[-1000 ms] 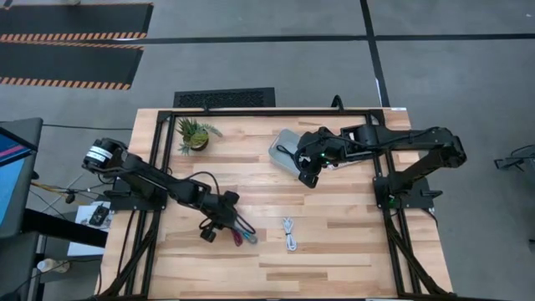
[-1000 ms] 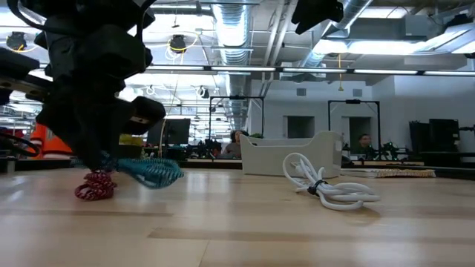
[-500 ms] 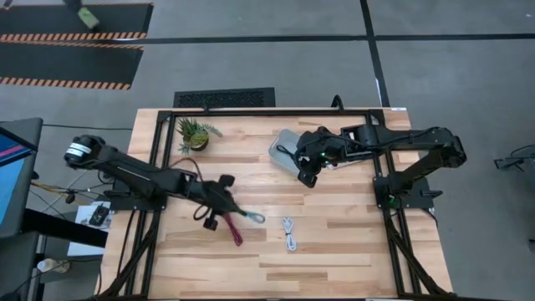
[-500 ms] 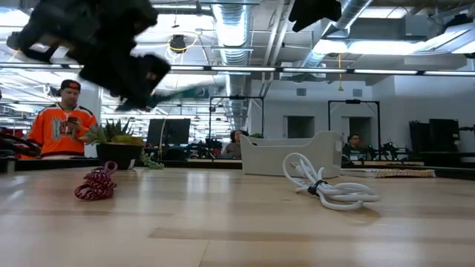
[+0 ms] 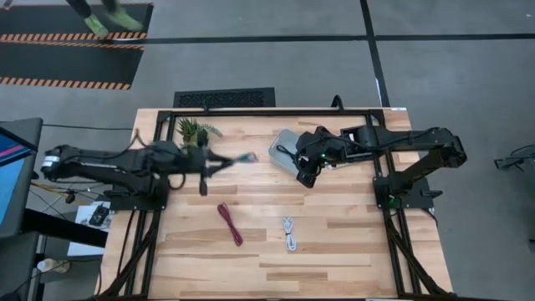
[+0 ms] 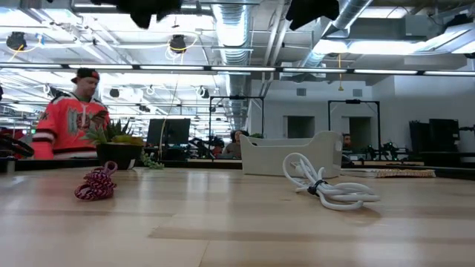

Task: Pick and place USB-C Cables
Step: Put the blue black USB cable into the grey bin

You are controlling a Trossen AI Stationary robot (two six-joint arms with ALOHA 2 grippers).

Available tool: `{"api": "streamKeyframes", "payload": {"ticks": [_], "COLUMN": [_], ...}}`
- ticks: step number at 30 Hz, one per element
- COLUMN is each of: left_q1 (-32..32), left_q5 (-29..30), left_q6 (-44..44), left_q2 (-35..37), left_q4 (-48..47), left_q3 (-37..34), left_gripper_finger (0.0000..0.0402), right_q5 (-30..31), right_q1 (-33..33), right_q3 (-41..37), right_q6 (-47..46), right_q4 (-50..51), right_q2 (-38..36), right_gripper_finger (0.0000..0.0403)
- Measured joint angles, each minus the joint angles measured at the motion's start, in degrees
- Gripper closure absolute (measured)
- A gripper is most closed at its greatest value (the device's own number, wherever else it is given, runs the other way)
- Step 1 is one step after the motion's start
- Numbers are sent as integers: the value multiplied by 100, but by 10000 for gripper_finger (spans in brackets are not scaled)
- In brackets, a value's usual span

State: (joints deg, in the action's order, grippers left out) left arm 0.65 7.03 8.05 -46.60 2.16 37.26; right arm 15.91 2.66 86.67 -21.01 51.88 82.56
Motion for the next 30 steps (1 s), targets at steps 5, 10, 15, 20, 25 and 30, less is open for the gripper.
{"api": "streamKeyframes", "payload": {"ticks": [5,10,15,20,25,30], "left_q1": [-563,-926,-1137,-1439,-1822,-2321], "left_q5": [-682,-1103,-1301,-1782,-2206,-2801], "left_q6": [-290,-378,-373,-379,-571,-803], "left_q2": [372,427,315,21,-546,-1285], "left_q4": [645,1165,1772,2375,2780,3236], "left_q3": [0,1,-4,2,2,2], "left_gripper_finger": [363,363,363,363,363,363], "right_q5": [280,699,697,505,347,334], "right_q1": [26,31,-193,-437,-582,-731], "right_q3": [0,-330,-697,-1406,-2670,-3829], "right_q6": [462,1385,1665,1701,1661,1517], "right_q4": [-519,-1747,-2490,-3203,-4376,-5366], "right_q2": [2,-60,-591,-1254,-2102,-2545], "right_gripper_finger": [237,244,257,269,276,274]}}
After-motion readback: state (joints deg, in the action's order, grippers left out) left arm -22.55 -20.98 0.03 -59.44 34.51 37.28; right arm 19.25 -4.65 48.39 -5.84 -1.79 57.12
